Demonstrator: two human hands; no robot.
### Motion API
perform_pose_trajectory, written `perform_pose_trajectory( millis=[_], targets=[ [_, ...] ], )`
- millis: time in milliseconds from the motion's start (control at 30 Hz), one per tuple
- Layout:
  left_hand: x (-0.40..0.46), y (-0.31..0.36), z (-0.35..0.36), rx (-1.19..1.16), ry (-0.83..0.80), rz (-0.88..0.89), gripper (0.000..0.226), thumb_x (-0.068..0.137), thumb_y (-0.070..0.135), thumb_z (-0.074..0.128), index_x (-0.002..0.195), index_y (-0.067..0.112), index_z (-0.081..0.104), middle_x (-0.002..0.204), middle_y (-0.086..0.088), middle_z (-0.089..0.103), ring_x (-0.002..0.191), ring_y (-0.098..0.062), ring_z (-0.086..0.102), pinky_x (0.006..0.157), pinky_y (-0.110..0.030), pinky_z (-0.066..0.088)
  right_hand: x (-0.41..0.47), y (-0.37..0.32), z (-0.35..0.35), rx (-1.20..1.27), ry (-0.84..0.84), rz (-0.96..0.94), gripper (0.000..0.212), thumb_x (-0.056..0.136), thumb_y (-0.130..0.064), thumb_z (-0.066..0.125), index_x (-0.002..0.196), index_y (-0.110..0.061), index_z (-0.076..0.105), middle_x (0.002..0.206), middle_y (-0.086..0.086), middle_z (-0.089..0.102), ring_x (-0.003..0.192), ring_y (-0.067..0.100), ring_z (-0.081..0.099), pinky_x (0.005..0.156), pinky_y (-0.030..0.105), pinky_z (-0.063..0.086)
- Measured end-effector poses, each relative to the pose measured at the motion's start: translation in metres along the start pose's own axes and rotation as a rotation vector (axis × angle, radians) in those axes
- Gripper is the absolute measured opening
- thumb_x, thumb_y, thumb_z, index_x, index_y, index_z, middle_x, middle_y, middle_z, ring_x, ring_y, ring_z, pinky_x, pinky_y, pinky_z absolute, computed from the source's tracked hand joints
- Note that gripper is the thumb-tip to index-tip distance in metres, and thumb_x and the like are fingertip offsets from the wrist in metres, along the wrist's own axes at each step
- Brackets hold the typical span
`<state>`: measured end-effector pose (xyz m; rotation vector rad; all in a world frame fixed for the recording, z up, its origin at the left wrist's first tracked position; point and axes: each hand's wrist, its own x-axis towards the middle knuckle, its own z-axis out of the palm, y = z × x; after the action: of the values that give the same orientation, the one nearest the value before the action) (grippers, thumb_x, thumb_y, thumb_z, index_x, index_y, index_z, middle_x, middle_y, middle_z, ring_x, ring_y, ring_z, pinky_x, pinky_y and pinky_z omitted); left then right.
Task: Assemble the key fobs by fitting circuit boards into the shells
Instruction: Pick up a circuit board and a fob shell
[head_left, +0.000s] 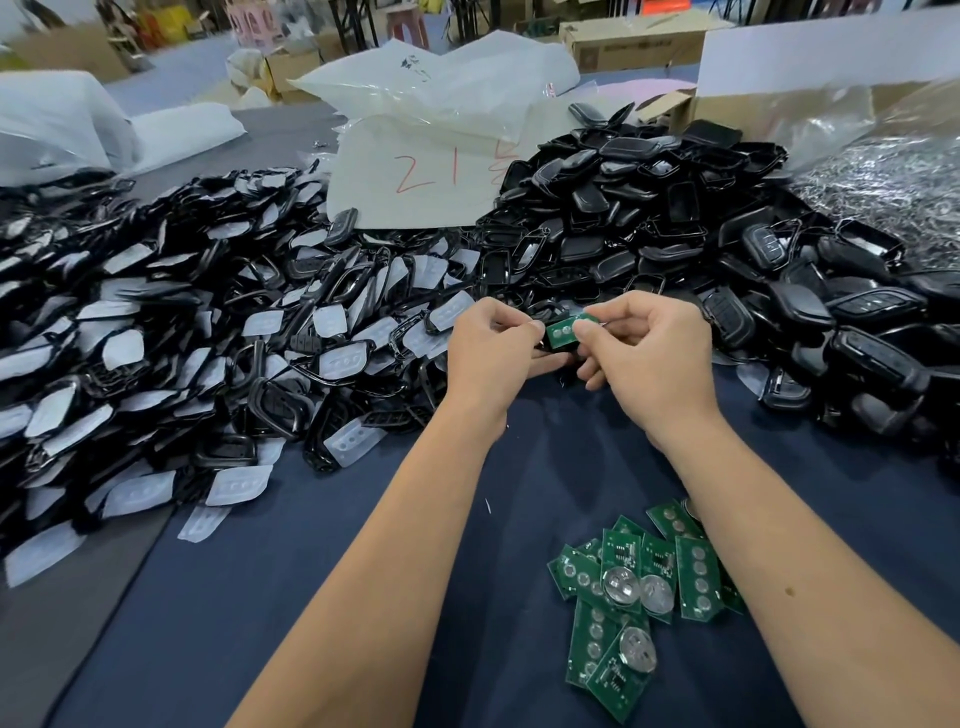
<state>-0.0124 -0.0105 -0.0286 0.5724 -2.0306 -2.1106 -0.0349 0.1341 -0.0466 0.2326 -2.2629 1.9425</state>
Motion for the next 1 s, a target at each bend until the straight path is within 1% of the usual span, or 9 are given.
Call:
perform_pose_trajectory(
  millis=[133, 267, 433, 600, 767, 867, 933, 967, 1000],
  targets=[
    [-0.001, -0.001, 0.001, -0.006, -0.005, 0.017, 0.011, 0.093, -0.002, 0.066, 0.086, 0.004, 0.059, 0.092, -0.011, 0.058, 0.056, -0.011, 0.071, 0.076, -0.038, 0.066, -0.002, -0.001, 0.000, -0.034, 0.032, 0.009, 0.008, 0.091, -0.009, 0.076, 0.087, -0.015, 0.073, 0.064, 0.003, 0.073, 0.049, 0.022, 0.070, 0.048, 0.031, 0.056],
    [0.000, -0.005, 0.001, 0.003, 0.030, 0.057, 0.014, 0.091, -0.003, 0.069, 0.085, 0.003, 0.058, 0.083, -0.009, 0.052, 0.056, -0.005, 0.068, 0.068, -0.031, 0.064, -0.003, -0.003, 0.001, -0.034, 0.015, 0.021, 0.010, 0.089, -0.009, 0.079, 0.086, -0.017, 0.074, 0.064, 0.003, 0.073, 0.048, 0.019, 0.068, 0.044, 0.026, 0.052],
    [0.000, -0.008, -0.001, 0.016, 0.032, 0.078, 0.015, 0.091, -0.005, 0.070, 0.087, 0.002, 0.057, 0.080, -0.009, 0.058, 0.063, -0.016, 0.076, 0.072, -0.039, 0.066, 0.000, -0.003, -0.005, -0.026, -0.044, 0.080, 0.011, 0.087, -0.007, 0.081, 0.082, -0.013, 0.073, 0.064, 0.007, 0.073, 0.045, 0.016, 0.063, 0.041, 0.023, 0.047],
    [-0.003, -0.008, -0.003, 0.056, -0.009, 0.090, 0.031, 0.081, -0.001, 0.083, 0.091, 0.008, 0.056, 0.088, -0.011, 0.063, 0.070, -0.026, 0.078, 0.082, -0.046, 0.065, -0.004, -0.005, 0.000, -0.108, 0.032, 0.077, 0.013, 0.086, -0.012, 0.083, 0.087, -0.014, 0.070, 0.065, 0.006, 0.072, 0.043, 0.016, 0.066, 0.041, 0.025, 0.048],
    [-0.003, -0.008, -0.003, 0.037, -0.013, 0.085, 0.032, 0.080, -0.005, 0.082, 0.090, 0.009, 0.055, 0.069, -0.001, 0.065, 0.069, -0.029, 0.078, 0.081, -0.048, 0.065, -0.005, -0.010, -0.003, -0.191, 0.066, 0.081, 0.031, 0.081, -0.023, 0.088, 0.096, -0.018, 0.061, 0.059, 0.004, 0.070, 0.040, 0.014, 0.064, 0.037, 0.022, 0.044],
    [-0.004, -0.005, -0.006, 0.037, -0.046, 0.083, 0.032, 0.081, -0.006, 0.081, 0.088, 0.010, 0.054, 0.069, -0.006, 0.070, 0.069, -0.032, 0.078, 0.078, -0.042, 0.065, -0.003, -0.010, -0.007, -0.288, 0.043, 0.038, 0.024, 0.077, -0.030, 0.090, 0.088, -0.025, 0.070, 0.060, 0.003, 0.069, 0.048, 0.010, 0.061, 0.051, 0.020, 0.045],
    [-0.004, -0.001, -0.009, 0.074, -0.076, 0.108, 0.033, 0.082, -0.005, 0.080, 0.086, 0.012, 0.053, 0.067, -0.006, 0.072, 0.068, -0.031, 0.077, 0.077, -0.042, 0.065, -0.002, -0.012, -0.011, -0.334, 0.021, -0.008, 0.019, 0.077, -0.032, 0.090, 0.088, -0.029, 0.076, 0.065, -0.004, 0.066, 0.055, 0.004, 0.057, 0.057, 0.015, 0.043],
    [-0.004, 0.002, -0.011, 0.096, -0.089, 0.126, 0.033, 0.082, -0.005, 0.080, 0.084, 0.013, 0.053, 0.066, -0.005, 0.071, 0.066, -0.029, 0.077, 0.075, -0.042, 0.064, -0.001, -0.013, -0.013, -0.333, 0.000, -0.029, 0.018, 0.078, -0.032, 0.090, 0.092, -0.031, 0.078, 0.070, -0.008, 0.068, 0.060, 0.002, 0.060, 0.061, 0.015, 0.047],
    [-0.004, 0.005, -0.012, 0.105, -0.098, 0.143, 0.033, 0.081, -0.004, 0.081, 0.083, 0.014, 0.053, 0.065, -0.004, 0.070, 0.064, -0.026, 0.076, 0.071, -0.040, 0.063, -0.001, -0.015, -0.014, -0.308, -0.029, -0.044, 0.018, 0.080, -0.030, 0.089, 0.096, -0.032, 0.080, 0.076, -0.009, 0.070, 0.066, 0.004, 0.066, 0.067, 0.021, 0.054]
  ],
)
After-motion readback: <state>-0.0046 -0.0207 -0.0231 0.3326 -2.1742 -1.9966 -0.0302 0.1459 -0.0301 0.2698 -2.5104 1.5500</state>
